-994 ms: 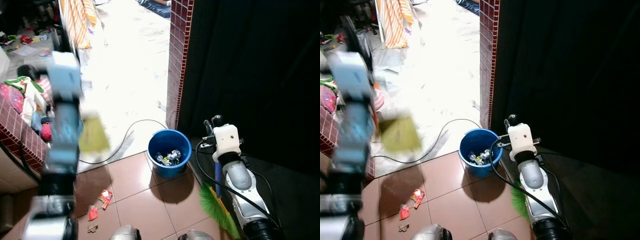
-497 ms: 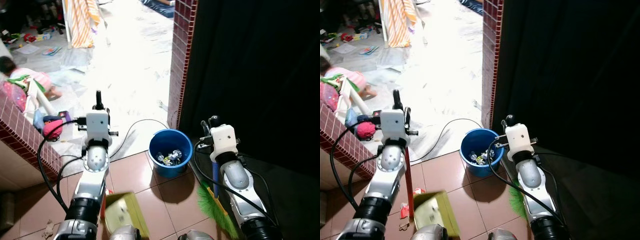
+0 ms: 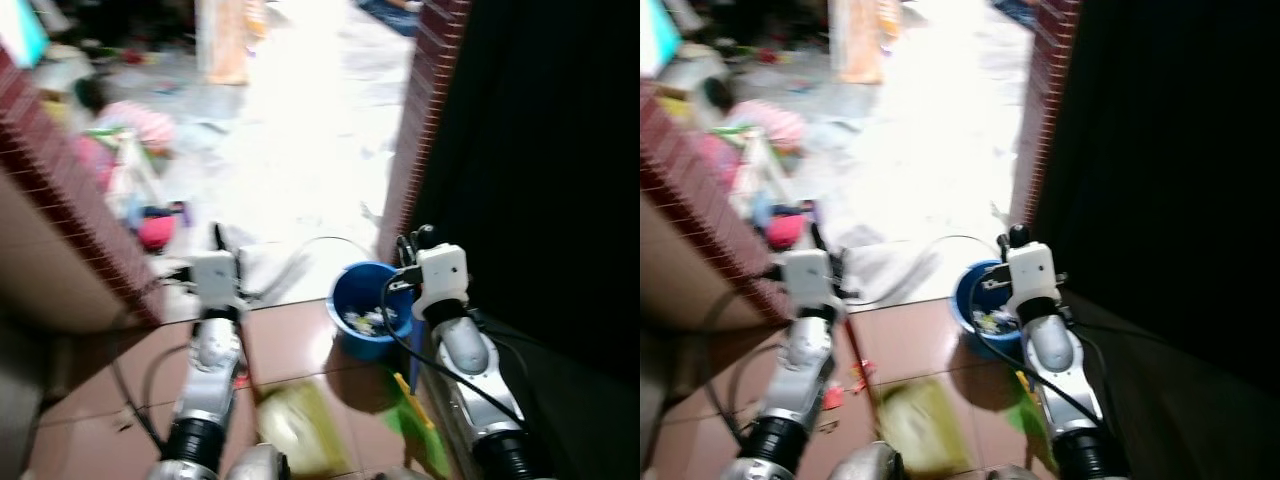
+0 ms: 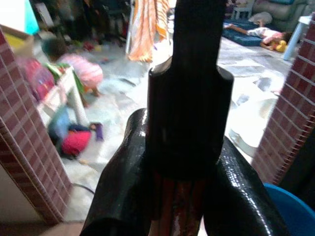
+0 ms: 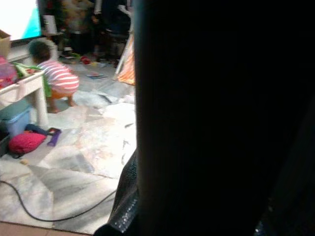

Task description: Sweep floor

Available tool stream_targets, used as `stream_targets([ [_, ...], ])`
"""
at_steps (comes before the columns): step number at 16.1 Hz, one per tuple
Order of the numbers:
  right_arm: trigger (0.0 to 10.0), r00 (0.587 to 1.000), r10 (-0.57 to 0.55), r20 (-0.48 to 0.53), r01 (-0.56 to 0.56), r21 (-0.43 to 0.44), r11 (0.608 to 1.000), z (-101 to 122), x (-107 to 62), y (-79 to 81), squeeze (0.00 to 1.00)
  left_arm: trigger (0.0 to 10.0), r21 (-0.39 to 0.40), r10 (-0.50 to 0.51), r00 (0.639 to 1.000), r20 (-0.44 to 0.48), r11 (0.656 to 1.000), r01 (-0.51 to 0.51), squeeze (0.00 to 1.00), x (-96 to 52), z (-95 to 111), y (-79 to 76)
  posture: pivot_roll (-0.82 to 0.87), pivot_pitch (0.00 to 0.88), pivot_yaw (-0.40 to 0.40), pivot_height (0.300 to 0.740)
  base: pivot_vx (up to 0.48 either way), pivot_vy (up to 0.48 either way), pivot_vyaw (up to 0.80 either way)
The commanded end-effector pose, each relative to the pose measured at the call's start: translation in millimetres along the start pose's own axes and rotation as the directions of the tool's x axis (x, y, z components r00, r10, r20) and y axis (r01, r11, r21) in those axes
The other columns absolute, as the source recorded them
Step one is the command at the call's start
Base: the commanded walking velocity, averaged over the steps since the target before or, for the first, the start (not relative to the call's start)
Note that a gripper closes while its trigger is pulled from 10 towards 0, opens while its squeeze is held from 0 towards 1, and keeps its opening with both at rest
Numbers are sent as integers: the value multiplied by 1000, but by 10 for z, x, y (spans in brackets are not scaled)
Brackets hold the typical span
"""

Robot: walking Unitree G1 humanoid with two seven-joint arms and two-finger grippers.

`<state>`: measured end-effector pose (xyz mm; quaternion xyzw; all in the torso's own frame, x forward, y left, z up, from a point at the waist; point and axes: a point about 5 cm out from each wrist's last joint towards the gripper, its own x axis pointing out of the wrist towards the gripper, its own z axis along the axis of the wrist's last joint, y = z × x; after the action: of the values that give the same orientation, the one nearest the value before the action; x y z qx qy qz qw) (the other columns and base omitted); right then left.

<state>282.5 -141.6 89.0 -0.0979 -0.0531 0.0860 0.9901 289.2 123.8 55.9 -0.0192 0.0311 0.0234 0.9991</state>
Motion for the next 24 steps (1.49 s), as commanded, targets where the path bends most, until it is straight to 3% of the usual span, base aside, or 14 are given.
stream_targets([
  [1,10000,999,-4,53,4,4,1000,113,61,2,0,10000,35,-7,1000,28,999,6,0,1,18,39,-91,0,60,740,0,0,788],
  [2,10000,999,-16,43,16,15,1000,93,62,-17,0,10000,23,9,1000,-17,1000,-8,0,0,-42,46,-92,0,57,740,0,0,0],
  [9,10000,999,-45,5,45,71,996,30,92,20,0,10000,-25,-52,998,-39,998,51,0,-28,-103,-22,-90,0,51,740,0,0,0],
  [15,10000,994,-105,-24,106,79,991,-15,111,-113,0,10000,-40,-97,995,-29,995,95,0,15,-57,-77,-97,0,57,740,0,0,0],
  [24,10000,995,-94,-26,96,78,992,-29,134,-96,0,10000,-40,-95,995,-22,995,95,0,43,-30,-59,-90,0,52,740,-284,0,0],
])
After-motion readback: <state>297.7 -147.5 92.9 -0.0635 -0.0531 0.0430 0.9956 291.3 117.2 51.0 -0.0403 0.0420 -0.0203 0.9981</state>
